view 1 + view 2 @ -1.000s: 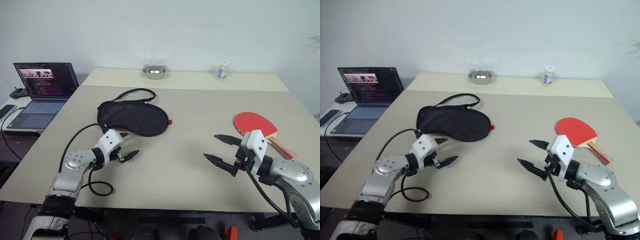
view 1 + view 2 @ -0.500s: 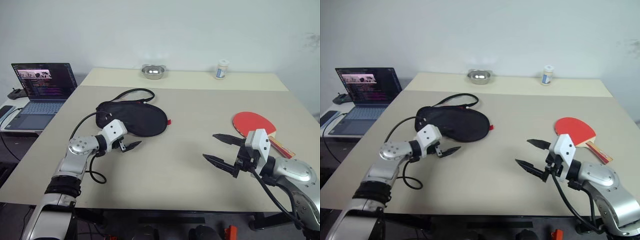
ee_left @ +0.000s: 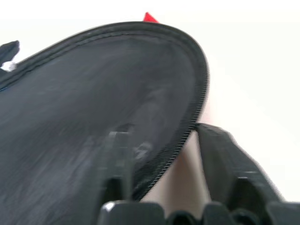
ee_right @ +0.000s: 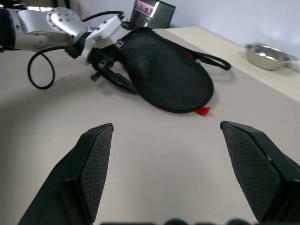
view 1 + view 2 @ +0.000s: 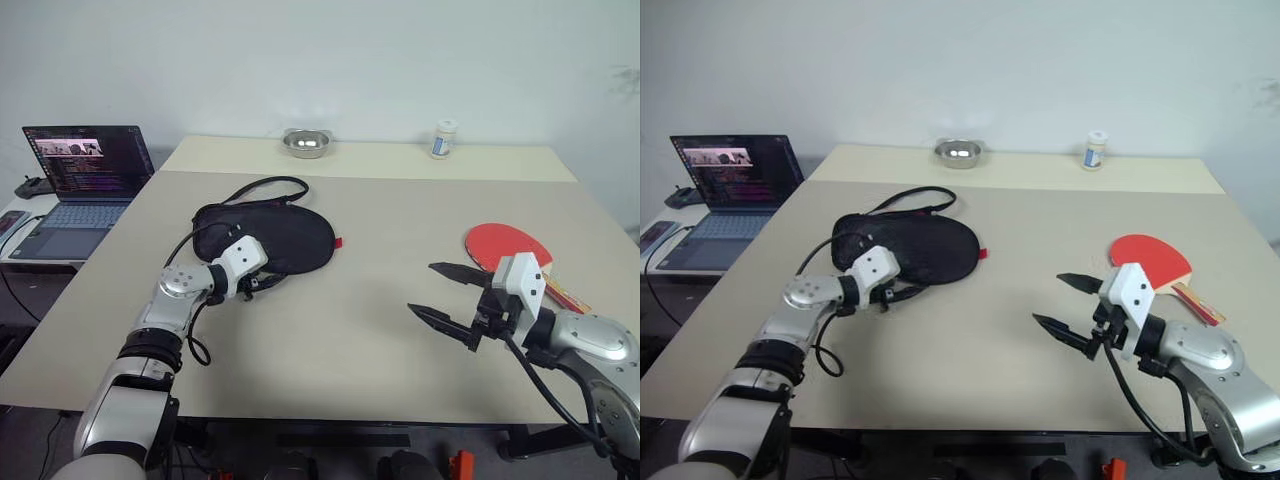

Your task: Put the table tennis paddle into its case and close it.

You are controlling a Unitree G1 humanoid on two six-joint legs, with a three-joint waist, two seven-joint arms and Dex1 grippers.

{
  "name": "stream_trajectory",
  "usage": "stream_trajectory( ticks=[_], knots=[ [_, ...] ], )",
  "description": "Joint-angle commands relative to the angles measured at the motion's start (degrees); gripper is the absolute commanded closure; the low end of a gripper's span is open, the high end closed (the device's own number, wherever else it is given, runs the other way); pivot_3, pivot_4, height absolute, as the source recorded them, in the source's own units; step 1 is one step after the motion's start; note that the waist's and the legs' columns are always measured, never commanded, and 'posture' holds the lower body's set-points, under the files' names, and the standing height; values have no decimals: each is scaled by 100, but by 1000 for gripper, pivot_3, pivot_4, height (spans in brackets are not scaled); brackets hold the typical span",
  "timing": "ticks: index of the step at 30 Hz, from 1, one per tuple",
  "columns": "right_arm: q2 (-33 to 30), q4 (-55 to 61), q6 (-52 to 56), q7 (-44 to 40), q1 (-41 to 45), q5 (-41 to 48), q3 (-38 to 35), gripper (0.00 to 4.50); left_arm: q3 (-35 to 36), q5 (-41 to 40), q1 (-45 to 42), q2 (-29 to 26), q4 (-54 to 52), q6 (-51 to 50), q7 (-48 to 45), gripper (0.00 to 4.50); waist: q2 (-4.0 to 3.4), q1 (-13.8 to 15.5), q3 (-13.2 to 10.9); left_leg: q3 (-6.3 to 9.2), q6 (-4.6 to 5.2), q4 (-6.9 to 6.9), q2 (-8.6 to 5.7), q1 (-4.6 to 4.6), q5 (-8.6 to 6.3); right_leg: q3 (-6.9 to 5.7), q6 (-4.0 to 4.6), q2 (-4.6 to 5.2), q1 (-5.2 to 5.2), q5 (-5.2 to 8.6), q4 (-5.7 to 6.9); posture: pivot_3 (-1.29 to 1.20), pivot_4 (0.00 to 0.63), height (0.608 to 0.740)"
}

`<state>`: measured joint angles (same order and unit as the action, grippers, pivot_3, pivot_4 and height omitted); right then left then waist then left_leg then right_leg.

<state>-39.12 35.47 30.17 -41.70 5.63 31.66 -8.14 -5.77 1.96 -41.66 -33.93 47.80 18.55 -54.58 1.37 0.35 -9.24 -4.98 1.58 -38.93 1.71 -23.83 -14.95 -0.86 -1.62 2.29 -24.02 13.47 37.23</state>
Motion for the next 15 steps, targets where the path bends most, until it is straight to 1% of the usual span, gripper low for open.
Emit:
stream_trajectory(
  ticks=[1, 3, 8, 15],
  knots=[
    [-60, 207, 55, 71, 77, 158, -186, 507, 192, -128, -164, -148, -95, 187, -20, 3889, 0, -3, 0, 0, 0, 0, 1, 0, 0, 0, 0, 0, 0, 0, 0, 0, 150, 740],
    [-67, 188, 60, 89, 101, 163, -171, 507, 210, -143, -160, -174, -137, 185, -51, 4475, 0, -8, 0, 0, 0, 0, 1, 0, 0, 1, 0, 0, 0, 0, 1, 0, 150, 740],
    [-87, 126, 36, 95, 144, 151, -135, 507, 223, -246, 47, -172, -646, -48, -162, 4475, 0, -7, 0, 0, 0, 0, 0, 0, 0, 0, 0, 0, 0, 0, 0, 0, 150, 740],
    [-110, 50, -2, 70, 168, 117, -120, 507, 169, -652, 551, 135, -2185, -1443, -200, 4475, 0, -12, 0, 2, 0, -1, 1, 0, 0, 8, 0, 0, 1, 0, 2, 0, 150, 740]
  ],
)
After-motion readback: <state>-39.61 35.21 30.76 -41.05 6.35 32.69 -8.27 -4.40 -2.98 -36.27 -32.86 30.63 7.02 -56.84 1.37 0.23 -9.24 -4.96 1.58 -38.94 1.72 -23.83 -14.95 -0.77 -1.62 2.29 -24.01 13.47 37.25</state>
